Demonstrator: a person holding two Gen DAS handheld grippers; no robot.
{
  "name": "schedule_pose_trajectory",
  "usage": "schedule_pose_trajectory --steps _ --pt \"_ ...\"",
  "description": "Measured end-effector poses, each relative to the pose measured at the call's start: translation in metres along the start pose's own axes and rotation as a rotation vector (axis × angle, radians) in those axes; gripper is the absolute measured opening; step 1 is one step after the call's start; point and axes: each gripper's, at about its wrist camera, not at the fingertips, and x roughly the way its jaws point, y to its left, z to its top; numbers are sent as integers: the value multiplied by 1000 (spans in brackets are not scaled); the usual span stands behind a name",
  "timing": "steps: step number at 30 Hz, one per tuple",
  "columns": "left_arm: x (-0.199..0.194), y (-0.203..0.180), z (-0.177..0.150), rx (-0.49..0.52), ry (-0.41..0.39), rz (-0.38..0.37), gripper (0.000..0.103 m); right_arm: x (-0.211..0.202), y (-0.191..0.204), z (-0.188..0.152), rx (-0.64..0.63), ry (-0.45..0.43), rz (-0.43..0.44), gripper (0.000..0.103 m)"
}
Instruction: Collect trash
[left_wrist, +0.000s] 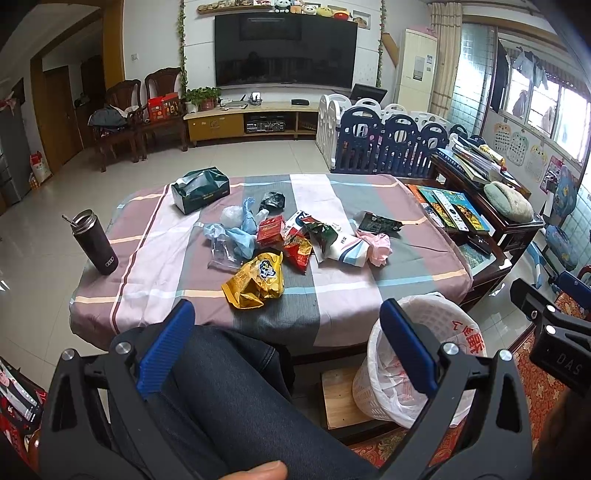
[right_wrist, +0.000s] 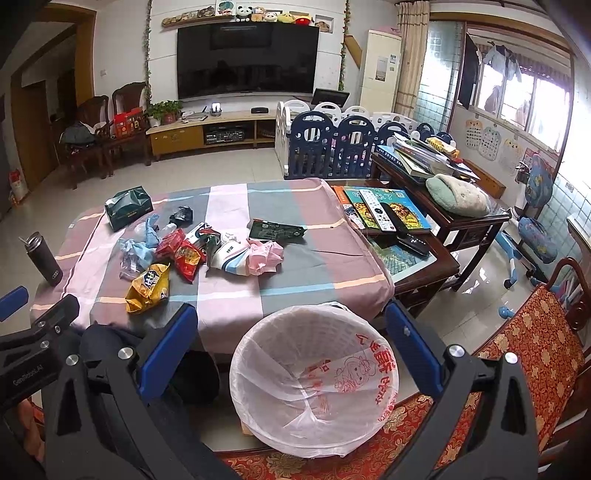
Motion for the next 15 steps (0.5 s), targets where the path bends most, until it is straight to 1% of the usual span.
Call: schedule_pose_trajectory --steps 15 --pt "1 -1 -1 1 3 -1 100 1 0 -2 3 6 4 100"
